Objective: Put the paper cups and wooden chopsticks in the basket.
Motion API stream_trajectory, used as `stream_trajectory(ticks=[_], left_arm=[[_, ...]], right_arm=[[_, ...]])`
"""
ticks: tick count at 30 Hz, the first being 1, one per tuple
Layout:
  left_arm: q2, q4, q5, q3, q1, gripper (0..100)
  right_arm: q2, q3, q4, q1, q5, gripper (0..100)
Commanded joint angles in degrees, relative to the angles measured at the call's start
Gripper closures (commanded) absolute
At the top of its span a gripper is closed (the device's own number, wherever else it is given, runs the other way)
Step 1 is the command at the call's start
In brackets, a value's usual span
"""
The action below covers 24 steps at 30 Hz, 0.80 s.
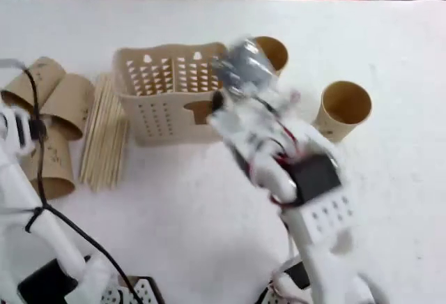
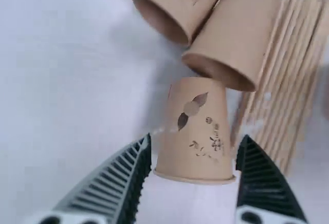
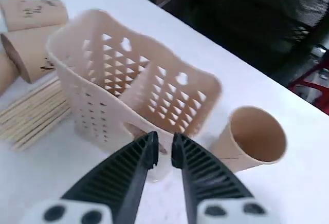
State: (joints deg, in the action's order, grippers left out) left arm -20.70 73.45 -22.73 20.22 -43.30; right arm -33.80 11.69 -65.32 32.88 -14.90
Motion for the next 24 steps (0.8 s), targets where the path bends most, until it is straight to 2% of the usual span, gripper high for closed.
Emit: stream_trajectory(ticks=[1, 4, 7, 13, 15, 17, 19, 21, 24], left_arm=[[-1.3, -18.0, -4.5, 19.1, -4.3, 72], [-1.3, -29.1, -7.8, 28.9, -8.8, 72], [-1.3, -39.0, -9.8, 36.0, -12.5, 72], [-1.5, -49.1, -13.8, 44.4, -13.5, 72], [-1.7, -49.6, -13.5, 43.7, -13.8, 72], [-1.3, -48.1, -12.8, 40.0, -13.8, 72], [-1.3, -43.7, -8.0, 34.6, -13.7, 72], [-1.1, -38.9, -3.9, 27.9, -12.8, 72], [-1.0, -31.8, -1.6, 18.6, -8.5, 72]], right_arm=[[18.3, -24.8, -8.9, 3.5, 7.1, 84.6], [32.6, -41.8, -14.3, 3.6, 12.7, 78.9], [45.3, -57.8, -18.9, 3.4, 13.4, 77.9], [65.9, -82.2, -25.7, 3.0, 13.4, 79.3], [69.1, -89.8, -30.5, 1.8, 13.0, 80.6], [69.9, -96.3, -34.0, 1.9, 7.8, 81.6], [67.2, -97.9, -34.1, 1.8, 2.8, 83.3], [62.3, -95.0, -34.1, 2.2, 2.0, 83.6], [51.6, -84.2, -34.1, 5.1, -0.4, 83.6]])
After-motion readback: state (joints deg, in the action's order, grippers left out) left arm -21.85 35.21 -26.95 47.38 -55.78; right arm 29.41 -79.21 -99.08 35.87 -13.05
